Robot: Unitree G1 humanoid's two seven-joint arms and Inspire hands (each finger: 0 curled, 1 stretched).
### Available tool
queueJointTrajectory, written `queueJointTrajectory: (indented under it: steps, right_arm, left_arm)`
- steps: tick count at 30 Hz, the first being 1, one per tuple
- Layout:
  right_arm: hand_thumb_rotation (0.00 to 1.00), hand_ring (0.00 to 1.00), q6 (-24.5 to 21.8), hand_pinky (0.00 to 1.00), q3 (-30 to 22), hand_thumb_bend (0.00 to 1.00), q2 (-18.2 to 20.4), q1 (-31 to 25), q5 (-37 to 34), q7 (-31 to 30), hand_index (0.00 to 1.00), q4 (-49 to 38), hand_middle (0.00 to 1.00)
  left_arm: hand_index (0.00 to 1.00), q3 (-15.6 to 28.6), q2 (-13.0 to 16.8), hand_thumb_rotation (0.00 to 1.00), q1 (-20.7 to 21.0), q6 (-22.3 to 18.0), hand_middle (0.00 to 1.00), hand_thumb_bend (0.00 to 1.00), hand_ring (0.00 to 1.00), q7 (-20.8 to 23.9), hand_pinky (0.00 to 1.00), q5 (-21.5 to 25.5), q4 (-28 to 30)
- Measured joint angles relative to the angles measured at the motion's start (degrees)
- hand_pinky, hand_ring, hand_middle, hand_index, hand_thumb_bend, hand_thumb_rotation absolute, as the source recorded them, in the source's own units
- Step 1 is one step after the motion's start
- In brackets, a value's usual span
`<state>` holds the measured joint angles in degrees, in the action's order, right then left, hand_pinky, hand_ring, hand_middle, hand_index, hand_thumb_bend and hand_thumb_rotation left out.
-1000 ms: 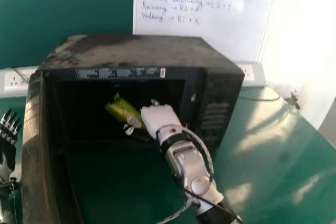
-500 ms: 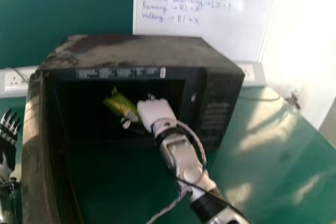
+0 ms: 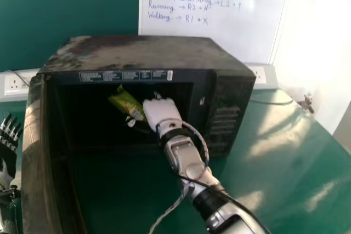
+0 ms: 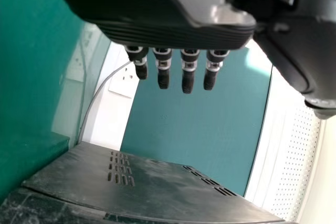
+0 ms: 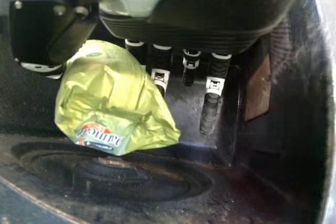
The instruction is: Put biscuit inside oven
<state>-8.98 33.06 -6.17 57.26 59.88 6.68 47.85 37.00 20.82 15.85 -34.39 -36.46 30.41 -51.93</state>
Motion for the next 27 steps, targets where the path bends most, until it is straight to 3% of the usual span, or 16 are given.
queueJointTrajectory:
  steps: [13, 21, 23, 27]
  right_arm:
    - [0.00, 0.44, 1.53, 0.42, 1.94, 0.53, 2.09, 5.70, -3.02, 6.10, 0.52, 9.71, 0.41]
    - [0.00, 0.43, 2.40, 0.42, 3.02, 0.53, 3.36, 7.42, -4.68, 8.17, 0.52, 13.67, 0.40]
    - [0.00, 0.43, 2.53, 0.41, 3.27, 0.53, 3.68, 7.91, -5.13, 8.76, 0.50, 14.47, 0.46]
    - [0.00, 0.44, 2.63, 0.41, 3.81, 0.53, 4.06, 9.21, -5.37, 9.53, 0.49, 16.53, 0.48]
  left_arm:
    - [0.75, 0.04, 0.01, 0.74, 0.00, 0.01, 0.65, 0.28, 0.58, -0.31, 0.37, 0.03, 0.00]
    - [0.74, 0.06, 0.01, 0.74, -0.01, 0.01, 0.65, 0.27, 0.57, -0.36, 0.36, 0.04, 0.00]
    - [0.74, 0.05, 0.01, 0.74, 0.00, 0.01, 0.65, 0.27, 0.57, -0.36, 0.36, 0.03, 0.01]
    - [0.74, 0.06, 0.01, 0.74, 0.00, 0.01, 0.65, 0.28, 0.57, -0.36, 0.36, 0.02, 0.01]
